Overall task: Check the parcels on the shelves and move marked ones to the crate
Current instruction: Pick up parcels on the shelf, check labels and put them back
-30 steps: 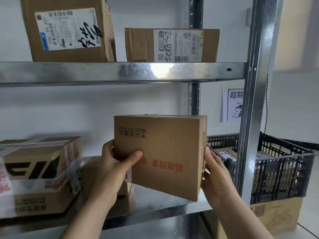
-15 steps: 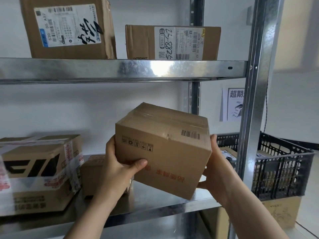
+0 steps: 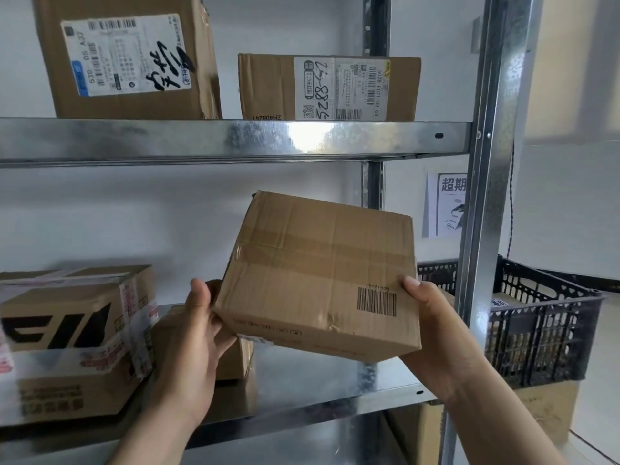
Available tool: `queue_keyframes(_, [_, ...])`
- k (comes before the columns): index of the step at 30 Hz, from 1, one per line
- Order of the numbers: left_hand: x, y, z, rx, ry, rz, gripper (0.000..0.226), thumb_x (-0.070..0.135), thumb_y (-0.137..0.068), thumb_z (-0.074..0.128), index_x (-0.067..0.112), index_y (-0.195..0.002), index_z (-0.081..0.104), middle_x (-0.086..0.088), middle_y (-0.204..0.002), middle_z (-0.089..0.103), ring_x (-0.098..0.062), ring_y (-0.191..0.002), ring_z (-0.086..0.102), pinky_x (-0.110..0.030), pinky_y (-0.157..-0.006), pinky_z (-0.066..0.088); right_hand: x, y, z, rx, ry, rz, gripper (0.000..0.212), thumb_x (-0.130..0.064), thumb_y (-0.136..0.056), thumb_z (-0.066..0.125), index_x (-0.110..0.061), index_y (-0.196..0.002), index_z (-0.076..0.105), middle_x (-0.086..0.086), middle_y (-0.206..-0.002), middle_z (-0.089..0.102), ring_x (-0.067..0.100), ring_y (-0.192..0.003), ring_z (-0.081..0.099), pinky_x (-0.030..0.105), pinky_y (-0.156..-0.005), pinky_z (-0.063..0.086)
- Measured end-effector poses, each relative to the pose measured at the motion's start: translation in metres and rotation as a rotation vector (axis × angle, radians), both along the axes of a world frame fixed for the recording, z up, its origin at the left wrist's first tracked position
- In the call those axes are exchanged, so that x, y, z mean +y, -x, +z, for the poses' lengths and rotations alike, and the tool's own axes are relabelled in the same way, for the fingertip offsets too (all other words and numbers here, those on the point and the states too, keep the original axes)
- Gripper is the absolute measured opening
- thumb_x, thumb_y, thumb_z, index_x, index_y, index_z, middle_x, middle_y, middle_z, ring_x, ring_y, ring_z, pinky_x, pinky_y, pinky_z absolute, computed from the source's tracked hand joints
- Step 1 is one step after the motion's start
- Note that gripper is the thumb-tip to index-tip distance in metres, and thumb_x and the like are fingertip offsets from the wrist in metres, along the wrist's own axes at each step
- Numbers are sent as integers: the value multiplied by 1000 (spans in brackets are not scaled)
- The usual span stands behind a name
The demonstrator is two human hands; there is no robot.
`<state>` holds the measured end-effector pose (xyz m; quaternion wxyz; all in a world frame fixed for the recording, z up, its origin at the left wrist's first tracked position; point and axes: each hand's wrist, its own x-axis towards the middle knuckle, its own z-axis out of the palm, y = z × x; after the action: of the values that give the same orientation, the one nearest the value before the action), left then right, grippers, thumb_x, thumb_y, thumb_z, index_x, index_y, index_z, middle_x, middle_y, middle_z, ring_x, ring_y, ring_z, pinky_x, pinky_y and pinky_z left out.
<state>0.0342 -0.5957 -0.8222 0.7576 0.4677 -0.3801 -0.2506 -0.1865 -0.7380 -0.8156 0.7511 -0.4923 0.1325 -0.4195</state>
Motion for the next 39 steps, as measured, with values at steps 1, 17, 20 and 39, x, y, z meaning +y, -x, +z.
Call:
queue_keyframes(1, [0, -1, 1, 31, 17, -7, 50, 68, -86, 43, 32, -91, 79, 0, -113, 75, -16, -108, 69, -54, -110, 39, 0, 1, -1, -14, 13, 0, 46, -36, -77, 65, -15, -117, 71, 11, -108, 76, 24, -92, 74, 45, -79, 57])
queue_keyframes(17, [0, -14, -13, 319, -51, -431, 85, 57, -44, 94, 19, -118, 75, -20, -130, 65, -40, -126, 59, -71, -96, 42, -4, -1, -9, -142, 27, 110, 41, -13, -74, 54, -16, -111, 71, 9, -98, 72, 21, -80, 72, 37, -60, 59])
queue_keyframes(20, [-2, -15, -17, 379, -7, -368, 44, 50, -81, 69, 16, -107, 78, -21, -123, 68, -39, -112, 67, -64, -87, 54, -6, -3, -12, -109, 25, 88, 43, -9, -80, 43, -13, -113, 69, 8, -96, 71, 21, -78, 71, 39, -63, 60])
queue_keyframes(39, [-4, -34, -30, 451, 117, -384, 67, 23, -77, 79, 20, -140, 56, -12, -127, 66, -26, -97, 73, -48, -83, 59, -14, -10, -28, 29, 34, -124, 57, 11, -73, 38, -14, -116, 67, 6, -88, 55, 23, -84, 49, 45, -78, 35])
